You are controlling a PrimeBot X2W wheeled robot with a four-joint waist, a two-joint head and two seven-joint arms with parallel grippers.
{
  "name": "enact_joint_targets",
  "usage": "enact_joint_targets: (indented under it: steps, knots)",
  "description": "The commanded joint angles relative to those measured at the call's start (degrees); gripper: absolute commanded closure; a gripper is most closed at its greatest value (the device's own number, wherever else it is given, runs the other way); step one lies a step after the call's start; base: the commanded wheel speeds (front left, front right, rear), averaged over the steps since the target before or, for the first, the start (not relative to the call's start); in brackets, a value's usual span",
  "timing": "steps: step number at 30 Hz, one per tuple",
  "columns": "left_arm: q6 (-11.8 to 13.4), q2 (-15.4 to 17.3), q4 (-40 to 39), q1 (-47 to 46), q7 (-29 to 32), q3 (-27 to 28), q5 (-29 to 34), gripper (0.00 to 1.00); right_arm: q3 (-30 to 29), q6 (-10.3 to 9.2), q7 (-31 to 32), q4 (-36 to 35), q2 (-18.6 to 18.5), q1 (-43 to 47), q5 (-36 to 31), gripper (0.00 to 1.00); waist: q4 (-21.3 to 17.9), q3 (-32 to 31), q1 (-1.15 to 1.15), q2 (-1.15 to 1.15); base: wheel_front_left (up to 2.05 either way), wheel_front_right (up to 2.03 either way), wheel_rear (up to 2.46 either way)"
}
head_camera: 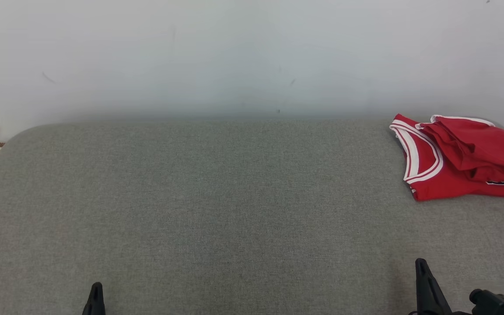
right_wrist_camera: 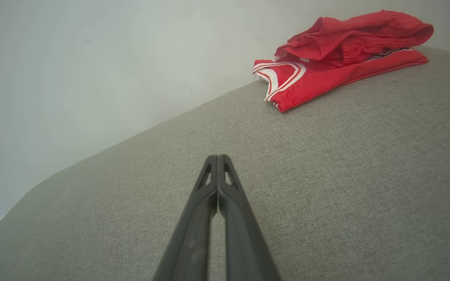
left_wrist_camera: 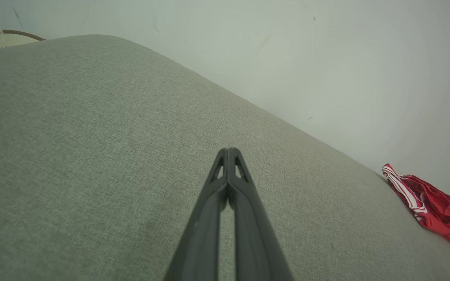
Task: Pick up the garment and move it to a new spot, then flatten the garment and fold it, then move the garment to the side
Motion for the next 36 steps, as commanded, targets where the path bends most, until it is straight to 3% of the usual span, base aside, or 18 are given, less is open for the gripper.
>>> enact_joint_targets:
  steps: [1, 36]
  knots:
    - [-0.5, 0.1, -0.1, -1.5, 0.6, 0.4, -3.1, 1.0, -0.4, -0.01, 0.5, -0.6, -0.5, -1.9, 3.3, 1.0, 0.0, 0.0, 0.0, -0.01, 0.0, 0.0, 0.0]
    - [-3.1, 0.2, 4.5, -5.2, 8.1, 2.5, -31.0, 1.0, -4.6, -0.03, 7.1, 2.0, -0.2, -5.2, 33.7, 1.0, -0.3, 0.7, 0.0, -0.01, 0.0, 0.0, 0.0]
